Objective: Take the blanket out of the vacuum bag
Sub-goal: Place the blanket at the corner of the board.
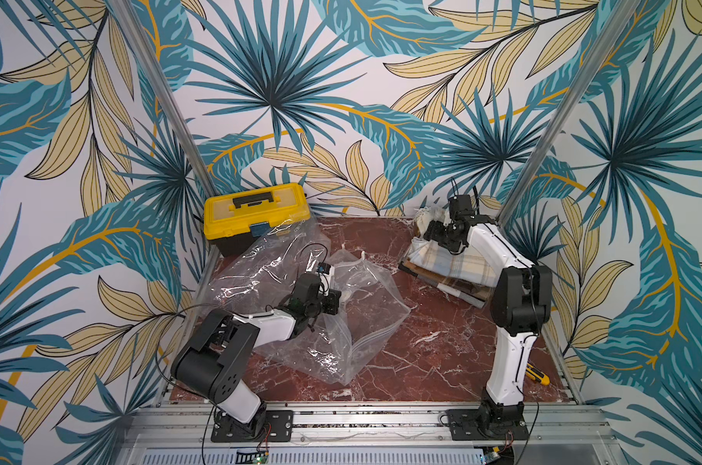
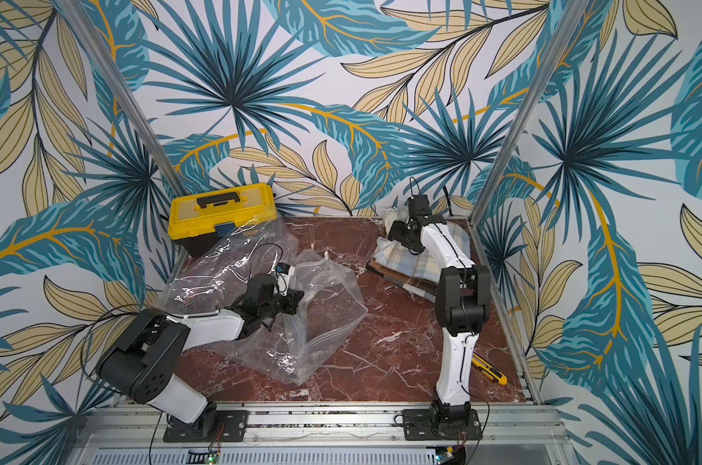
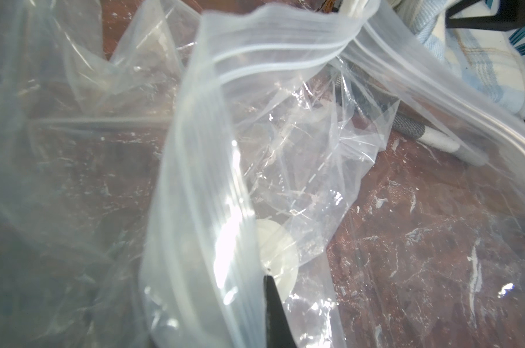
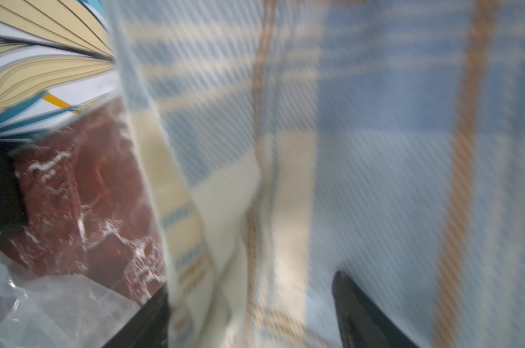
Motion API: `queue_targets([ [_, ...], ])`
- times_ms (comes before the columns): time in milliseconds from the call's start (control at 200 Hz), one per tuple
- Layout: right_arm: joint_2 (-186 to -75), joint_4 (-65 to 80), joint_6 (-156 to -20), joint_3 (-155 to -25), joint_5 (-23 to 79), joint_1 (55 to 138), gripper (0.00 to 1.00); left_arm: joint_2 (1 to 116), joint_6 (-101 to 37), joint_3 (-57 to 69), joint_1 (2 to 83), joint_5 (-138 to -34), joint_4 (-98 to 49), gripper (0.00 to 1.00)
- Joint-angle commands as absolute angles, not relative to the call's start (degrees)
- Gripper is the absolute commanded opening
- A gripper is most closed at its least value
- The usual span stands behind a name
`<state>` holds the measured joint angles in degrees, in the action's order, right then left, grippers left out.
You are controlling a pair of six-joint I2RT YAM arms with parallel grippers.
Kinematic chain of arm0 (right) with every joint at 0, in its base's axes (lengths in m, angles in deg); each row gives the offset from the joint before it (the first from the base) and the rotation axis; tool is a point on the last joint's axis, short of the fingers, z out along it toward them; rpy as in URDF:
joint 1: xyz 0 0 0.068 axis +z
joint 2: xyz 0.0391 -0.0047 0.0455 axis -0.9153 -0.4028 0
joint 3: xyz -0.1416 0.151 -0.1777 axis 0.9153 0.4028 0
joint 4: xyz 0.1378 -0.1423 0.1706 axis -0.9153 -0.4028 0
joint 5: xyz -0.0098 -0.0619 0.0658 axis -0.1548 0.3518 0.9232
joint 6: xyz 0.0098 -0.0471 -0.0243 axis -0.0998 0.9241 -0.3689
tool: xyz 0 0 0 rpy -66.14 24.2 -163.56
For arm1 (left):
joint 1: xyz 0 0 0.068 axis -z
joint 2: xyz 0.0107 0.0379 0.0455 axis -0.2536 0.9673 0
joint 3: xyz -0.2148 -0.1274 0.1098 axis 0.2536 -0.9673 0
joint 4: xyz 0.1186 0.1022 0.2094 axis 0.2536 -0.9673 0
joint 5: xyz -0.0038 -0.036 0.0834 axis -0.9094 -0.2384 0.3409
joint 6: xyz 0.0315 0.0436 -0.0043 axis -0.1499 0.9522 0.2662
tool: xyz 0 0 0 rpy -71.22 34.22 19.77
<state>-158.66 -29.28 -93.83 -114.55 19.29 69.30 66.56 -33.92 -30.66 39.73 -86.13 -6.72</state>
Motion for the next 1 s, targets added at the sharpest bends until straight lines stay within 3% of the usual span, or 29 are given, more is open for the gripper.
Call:
queue_targets([
  [0, -145.1, -28.5, -90.9, -107.5, 7.6, 68.9, 0.86, 66.1, -34.0, -28.7, 40.1, -87.4, -9.6, 0.0],
  [90, -136.7, -31.0, -92.0, -100.6, 0.5, 68.2, 0.9, 65.4, -33.5, -27.1, 41.4, -86.6, -12.7, 0.0],
  [180, -129.8, -29.6, -94.0, -92.2, 0.3, 66.2, 0.92, 64.8, -32.4, -24.3, 42.9, -84.9, -17.2, 0.0],
  [401, -122.6, -20.7, -97.2, -76.2, 21.9, 53.2, 0.92, 64.1, -33.3, -22.1, 45.5, -83.2, -17.5, 0.0],
  [636, -120.2, -9.6, -99.6, -66.8, 37.9, 44.3, 0.91, 64.1, -34.0, -24.9, 47.1, -82.8, -14.2, 0.0],
  [841, -122.6, -2.5, -100.9, -65.8, 42.8, 41.7, 0.86, 64.7, -33.8, -27.1, 47.1, -83.0, -11.4, 0.0],
  [997, -126.4, -9.8, -99.3, -69.4, 42.5, 41.4, 0.84, 65.8, -33.7, -27.5, 47.1, -83.2, -10.3, 0.0],
])
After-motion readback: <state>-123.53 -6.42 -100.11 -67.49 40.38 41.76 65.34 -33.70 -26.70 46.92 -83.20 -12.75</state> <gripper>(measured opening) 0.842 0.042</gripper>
